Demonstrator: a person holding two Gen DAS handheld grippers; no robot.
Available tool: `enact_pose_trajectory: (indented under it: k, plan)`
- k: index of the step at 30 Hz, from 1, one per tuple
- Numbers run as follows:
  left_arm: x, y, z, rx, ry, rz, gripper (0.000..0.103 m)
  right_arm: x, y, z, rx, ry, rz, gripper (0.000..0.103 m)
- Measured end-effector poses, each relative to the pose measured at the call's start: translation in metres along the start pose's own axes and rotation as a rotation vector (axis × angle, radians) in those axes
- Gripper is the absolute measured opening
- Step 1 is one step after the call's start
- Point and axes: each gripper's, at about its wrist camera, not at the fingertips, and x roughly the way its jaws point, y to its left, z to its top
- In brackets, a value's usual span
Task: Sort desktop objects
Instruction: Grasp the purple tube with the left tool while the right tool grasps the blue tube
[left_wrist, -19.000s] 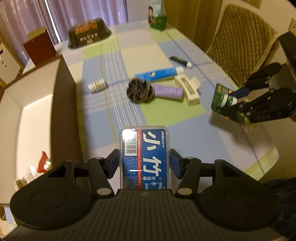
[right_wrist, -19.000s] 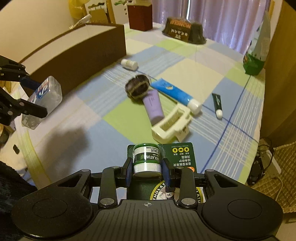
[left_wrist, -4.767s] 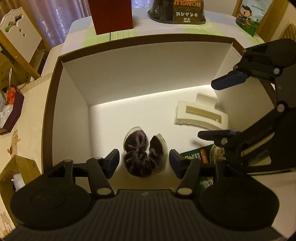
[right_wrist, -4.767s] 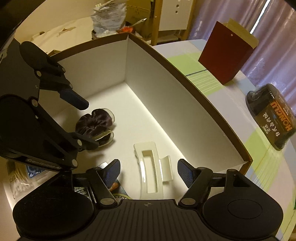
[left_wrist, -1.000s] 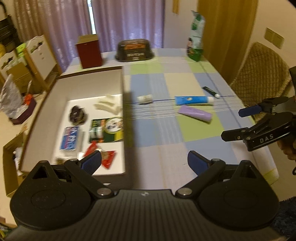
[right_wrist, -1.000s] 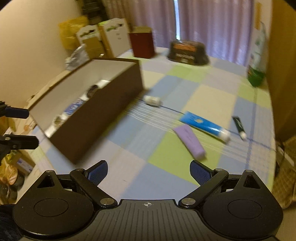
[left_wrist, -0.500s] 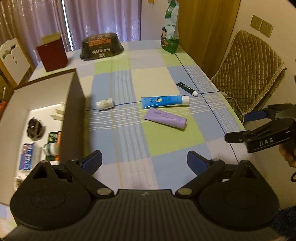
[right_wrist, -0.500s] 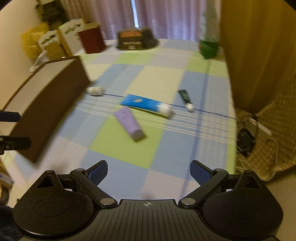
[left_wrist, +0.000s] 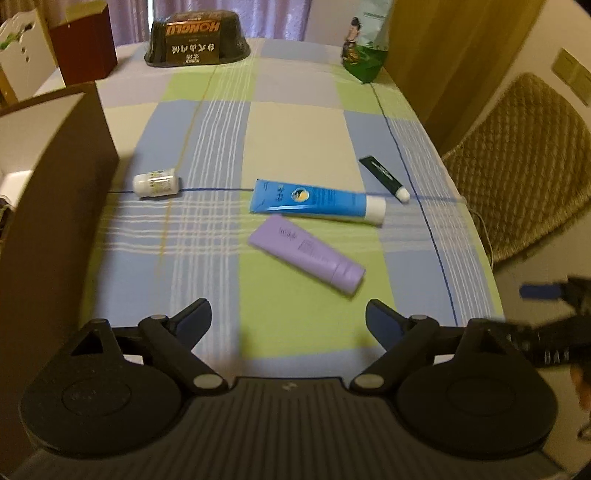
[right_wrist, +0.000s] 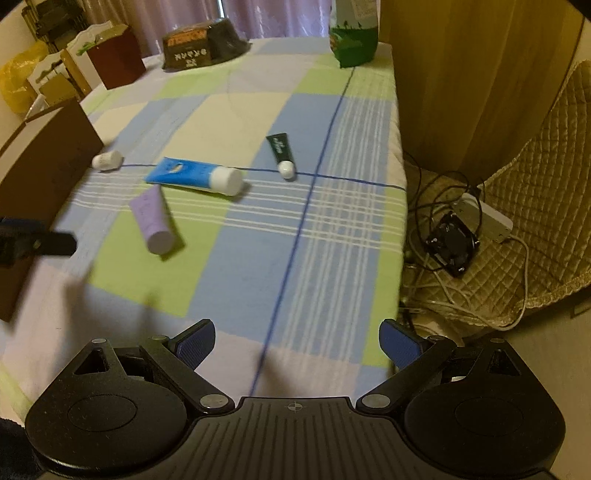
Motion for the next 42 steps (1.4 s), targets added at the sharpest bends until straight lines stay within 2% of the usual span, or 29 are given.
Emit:
enact_pose_trajectory:
  k: [7, 10, 13, 15, 17, 18, 22, 28, 29, 30, 31, 35, 37, 38, 39, 42]
  plan:
    - [0.047, -0.017, 0.025, -0.017, 0.007, 0.009, 0.088, 0.011, -0.026, 0.013, 0.013, 0.003, -0.032, 0.098]
    - [0.067, -0.021, 0.033, 0.004, 0.005, 0.05, 0.082, 0.014, -0.035, 0.019, 0.023, -0.001, -0.038, 0.098]
    - [0.085, -0.021, 0.036, 0.027, 0.016, 0.098, 0.067, 0.018, -0.041, 0.026, 0.025, -0.01, -0.031, 0.098]
    - [0.091, -0.014, 0.035, 0.012, 0.031, 0.073, 0.046, 0.021, -0.043, 0.03, 0.026, -0.017, -0.021, 0.098]
    - [0.09, -0.008, 0.032, 0.025, 0.027, 0.061, 0.032, 0.023, -0.043, 0.035, 0.018, -0.029, 0.002, 0.098]
    - [0.088, -0.006, 0.028, 0.054, 0.019, 0.071, 0.031, 0.024, -0.041, 0.038, 0.005, -0.039, 0.019, 0.098]
    - [0.075, 0.014, 0.012, 0.06, 0.017, 0.08, 0.03, 0.027, -0.029, 0.049, -0.078, -0.085, 0.105, 0.098]
    - [0.048, 0.036, -0.023, 0.022, 0.064, 0.113, 0.03, 0.041, 0.02, 0.077, -0.381, -0.146, 0.235, 0.097]
    - [0.044, 0.038, -0.03, 0.015, 0.072, 0.115, 0.03, 0.045, 0.029, 0.082, -0.436, -0.151, 0.252, 0.094]
    - [0.04, 0.039, -0.034, 0.005, 0.08, 0.115, 0.03, 0.052, 0.038, 0.087, -0.487, -0.145, 0.27, 0.08]
    - [0.037, 0.039, -0.039, -0.005, 0.087, 0.115, 0.031, 0.06, 0.047, 0.093, -0.534, -0.131, 0.287, 0.077]
    - [0.029, 0.042, -0.046, -0.039, 0.102, 0.109, 0.031, 0.096, 0.075, 0.114, -0.69, -0.08, 0.299, 0.077]
    - [0.027, 0.042, -0.048, -0.023, 0.116, 0.105, 0.033, 0.113, 0.082, 0.121, -0.725, -0.05, 0.297, 0.076]
    - [0.026, 0.042, -0.049, -0.014, 0.123, 0.103, 0.034, 0.12, 0.084, 0.124, -0.733, -0.03, 0.291, 0.063]
    - [0.025, 0.041, -0.05, 0.002, 0.128, 0.103, 0.034, 0.126, 0.084, 0.127, -0.731, -0.008, 0.297, 0.056]
    - [0.024, 0.037, -0.052, 0.061, 0.148, 0.111, 0.037, 0.133, 0.081, 0.131, -0.716, 0.031, 0.315, 0.056]
